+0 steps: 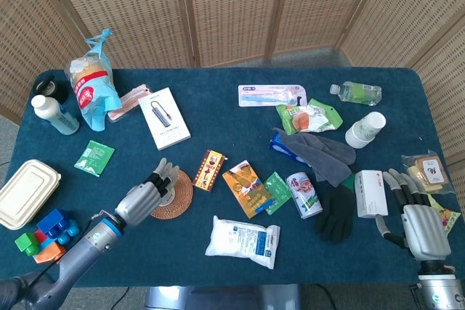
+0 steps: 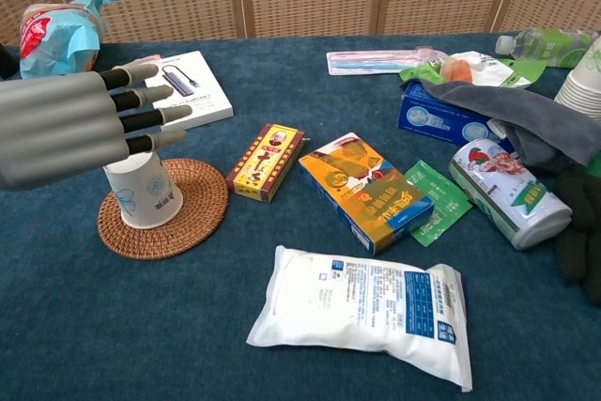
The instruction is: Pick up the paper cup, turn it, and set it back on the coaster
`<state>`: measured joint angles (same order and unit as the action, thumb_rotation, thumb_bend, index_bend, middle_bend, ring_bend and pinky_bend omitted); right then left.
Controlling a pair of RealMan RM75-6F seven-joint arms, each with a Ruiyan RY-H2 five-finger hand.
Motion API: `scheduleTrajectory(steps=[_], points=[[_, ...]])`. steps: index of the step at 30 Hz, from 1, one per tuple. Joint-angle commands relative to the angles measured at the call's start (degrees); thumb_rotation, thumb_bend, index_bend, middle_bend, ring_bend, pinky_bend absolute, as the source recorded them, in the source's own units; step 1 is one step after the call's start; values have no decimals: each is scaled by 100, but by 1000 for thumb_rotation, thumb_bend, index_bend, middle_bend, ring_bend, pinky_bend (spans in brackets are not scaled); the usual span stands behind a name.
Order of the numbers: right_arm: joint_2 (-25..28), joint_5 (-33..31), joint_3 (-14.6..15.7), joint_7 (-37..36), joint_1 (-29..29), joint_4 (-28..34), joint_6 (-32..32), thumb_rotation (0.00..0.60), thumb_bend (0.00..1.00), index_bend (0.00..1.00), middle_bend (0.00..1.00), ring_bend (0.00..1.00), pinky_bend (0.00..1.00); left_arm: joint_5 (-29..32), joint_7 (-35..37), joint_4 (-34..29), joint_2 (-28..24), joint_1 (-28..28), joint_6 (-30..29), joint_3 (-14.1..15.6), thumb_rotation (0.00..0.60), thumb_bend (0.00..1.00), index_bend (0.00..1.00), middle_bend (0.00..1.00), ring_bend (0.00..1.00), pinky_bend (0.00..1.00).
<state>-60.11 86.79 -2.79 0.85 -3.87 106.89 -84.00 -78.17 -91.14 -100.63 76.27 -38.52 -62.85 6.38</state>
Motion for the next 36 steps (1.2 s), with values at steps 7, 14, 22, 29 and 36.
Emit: scheduleTrajectory(steps=[7, 14, 22, 29, 36], points=[[2, -19, -20, 50, -31, 7, 31, 600, 450, 0, 0, 0, 0, 409, 1315, -553, -372, 334, -481, -362, 600, 447, 0, 0, 0, 68], [-8, -94, -72, 161, -102, -9, 114, 600, 450, 0, 0, 0, 0, 722, 2980, -792, -752, 627, -693, -648, 600, 446, 0, 0, 0, 83], [-2, -245, -191, 199, -203, -104, 195, 600, 467, 0, 0, 0, 0, 892, 5115, -1023, -1336, 954, -552, -778, 600, 445, 0, 0, 0, 140], [-121, -470, -323, 299, -238, -352, 157, 600, 479, 0, 0, 0, 0, 775, 6746, -1072, -1725, 1470, -803, -742, 600, 446, 0, 0, 0, 156], [-226, -529, -355, 321, -248, -523, 129, 600, 478, 0, 0, 0, 0, 400, 8309, -991, -2115, 2128, -1247, -582, 600, 447, 0, 0, 0, 166]])
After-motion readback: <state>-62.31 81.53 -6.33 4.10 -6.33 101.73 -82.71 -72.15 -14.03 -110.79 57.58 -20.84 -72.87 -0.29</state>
